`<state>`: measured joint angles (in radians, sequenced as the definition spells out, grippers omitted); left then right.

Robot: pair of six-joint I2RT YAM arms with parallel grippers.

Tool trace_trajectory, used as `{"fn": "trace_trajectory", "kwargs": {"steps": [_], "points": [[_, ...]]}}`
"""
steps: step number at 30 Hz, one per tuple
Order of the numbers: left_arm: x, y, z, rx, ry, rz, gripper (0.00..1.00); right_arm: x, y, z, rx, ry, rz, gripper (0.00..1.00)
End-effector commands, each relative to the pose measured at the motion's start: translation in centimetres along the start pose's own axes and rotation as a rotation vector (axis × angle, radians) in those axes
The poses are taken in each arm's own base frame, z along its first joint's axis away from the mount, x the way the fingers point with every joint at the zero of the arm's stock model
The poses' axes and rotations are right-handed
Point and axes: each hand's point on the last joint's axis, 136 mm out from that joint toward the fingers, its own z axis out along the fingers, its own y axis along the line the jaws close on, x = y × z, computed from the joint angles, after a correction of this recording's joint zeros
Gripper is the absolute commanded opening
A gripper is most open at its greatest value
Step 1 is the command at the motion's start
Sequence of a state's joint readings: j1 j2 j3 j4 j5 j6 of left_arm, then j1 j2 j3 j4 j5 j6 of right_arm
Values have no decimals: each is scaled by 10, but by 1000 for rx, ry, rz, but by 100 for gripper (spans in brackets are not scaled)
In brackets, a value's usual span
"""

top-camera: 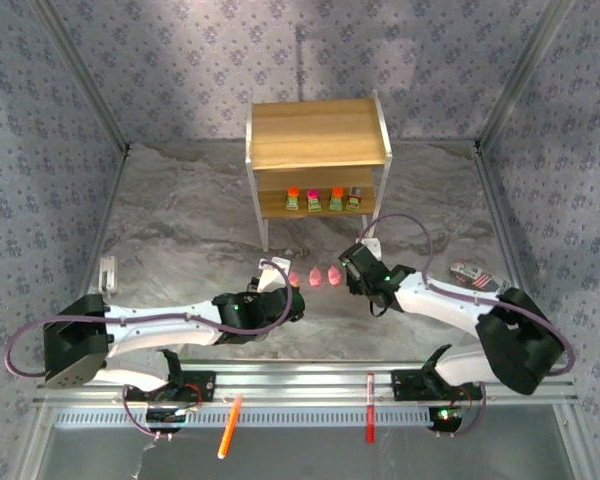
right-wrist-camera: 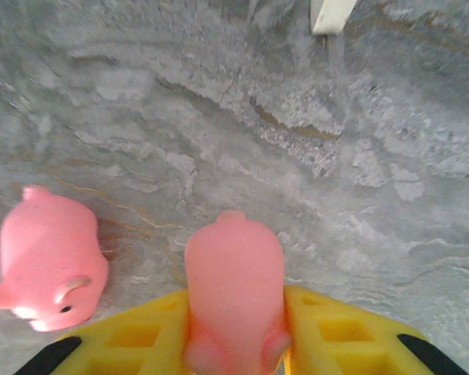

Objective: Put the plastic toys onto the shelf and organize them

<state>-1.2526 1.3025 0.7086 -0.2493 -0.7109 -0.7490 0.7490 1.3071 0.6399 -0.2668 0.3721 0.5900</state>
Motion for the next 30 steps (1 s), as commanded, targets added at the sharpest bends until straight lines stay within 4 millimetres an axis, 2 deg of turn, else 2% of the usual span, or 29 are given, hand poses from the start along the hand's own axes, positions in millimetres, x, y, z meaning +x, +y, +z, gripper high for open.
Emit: {"fn": "trace_trajectory", "kwargs": {"steps": [1, 10, 14, 19, 24, 30], "points": [[-2, -9, 1, 21, -6, 1, 59, -10, -8, -21, 26, -29, 3, 32], [2, -19, 9, 34, 9, 4, 59, -33, -14, -68, -6, -107, 19, 31], [2, -24, 10, 45, 10, 5, 68, -45, -14, -90, -21, -146, 14, 31], [4, -23, 12, 36, 17, 12, 71, -61, -13, -115, -37, -190, 10, 31], [6, -22, 13, 27, 22, 17, 77, -82, -7, -142, -67, -235, -6, 31], [7, -19, 12, 22, 22, 20, 76, -112, 1, -175, -93, -298, -33, 31]]}}
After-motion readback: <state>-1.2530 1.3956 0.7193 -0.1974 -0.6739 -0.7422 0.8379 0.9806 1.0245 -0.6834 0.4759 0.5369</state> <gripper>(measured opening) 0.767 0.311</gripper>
